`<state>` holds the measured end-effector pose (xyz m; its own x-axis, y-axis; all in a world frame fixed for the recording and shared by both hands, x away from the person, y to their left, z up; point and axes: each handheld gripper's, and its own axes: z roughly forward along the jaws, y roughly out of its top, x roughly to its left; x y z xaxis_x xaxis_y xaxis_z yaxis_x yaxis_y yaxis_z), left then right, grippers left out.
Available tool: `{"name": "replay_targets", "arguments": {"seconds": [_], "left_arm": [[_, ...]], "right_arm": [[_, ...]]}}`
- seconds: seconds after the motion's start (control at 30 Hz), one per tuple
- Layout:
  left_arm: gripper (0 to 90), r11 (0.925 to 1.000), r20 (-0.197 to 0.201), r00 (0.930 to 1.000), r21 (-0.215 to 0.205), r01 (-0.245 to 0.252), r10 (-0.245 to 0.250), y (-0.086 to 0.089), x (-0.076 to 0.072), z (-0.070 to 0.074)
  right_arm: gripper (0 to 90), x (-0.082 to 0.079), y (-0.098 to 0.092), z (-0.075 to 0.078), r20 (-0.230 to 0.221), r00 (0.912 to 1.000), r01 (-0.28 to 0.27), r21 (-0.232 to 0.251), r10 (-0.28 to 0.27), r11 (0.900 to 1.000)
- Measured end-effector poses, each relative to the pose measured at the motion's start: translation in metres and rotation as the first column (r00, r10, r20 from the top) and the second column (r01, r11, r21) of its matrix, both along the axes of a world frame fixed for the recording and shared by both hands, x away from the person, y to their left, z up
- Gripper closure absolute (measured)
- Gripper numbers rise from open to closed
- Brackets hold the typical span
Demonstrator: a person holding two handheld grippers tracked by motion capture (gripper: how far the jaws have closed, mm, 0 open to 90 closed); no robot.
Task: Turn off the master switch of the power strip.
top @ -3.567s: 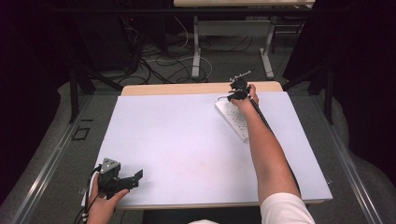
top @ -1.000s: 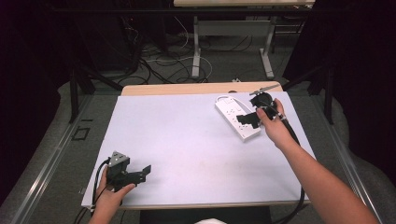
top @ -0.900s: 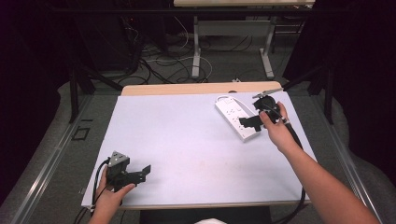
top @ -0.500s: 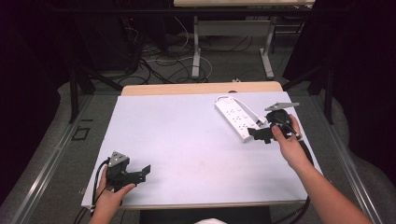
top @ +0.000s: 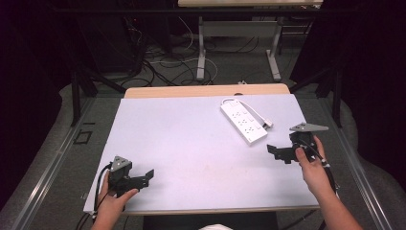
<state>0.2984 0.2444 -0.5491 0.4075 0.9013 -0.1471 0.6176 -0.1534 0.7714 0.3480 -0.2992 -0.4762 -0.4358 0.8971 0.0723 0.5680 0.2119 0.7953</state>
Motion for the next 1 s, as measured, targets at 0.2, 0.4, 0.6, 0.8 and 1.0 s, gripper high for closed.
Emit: {"name": "replay_targets", "arguments": {"seconds": [0.2, 0.4, 0.6, 0.8, 1.0], "left_arm": [[6.0, 1.0, 0.0, 1.0, 0.001, 0.0, 0.0, 0.0, 0.0, 0.0], [6.0, 1.0, 0.003, 1.0, 0.001, -0.001, 0.001, 0.0, -0.001, 0.001], [6.0, 1.0, 0.002, 1.0, 0.003, -0.004, 0.004, 0.0, -0.001, 0.0], [6.0, 1.0, 0.001, 1.0, 0.005, -0.003, 0.003, 0.0, -0.001, 0.0], [6.1, 1.0, 0.003, 1.0, 0.003, -0.007, 0.007, 0.001, -0.001, 0.001]], "right_arm": [[0.0, -0.016, -0.012, -0.013, 0.011, 0.9987, 0.049, 0.019, -0.049, 0.999], [0.0, -0.027, -0.024, -0.028, 0.02, 0.9959, 0.087, 0.02, -0.088, 0.996], [0.0, -0.034, -0.033, -0.042, 0.021, 0.9944, 0.102, 0.046, -0.103, 0.994], [0.0, -0.039, -0.038, -0.055, 0.049, 0.9908, 0.124, 0.03, -0.126, 0.992], [0.0, -0.042, -0.041, -0.066, 0.047, 0.991, 0.124, 0.028, -0.126, 0.992]]}}
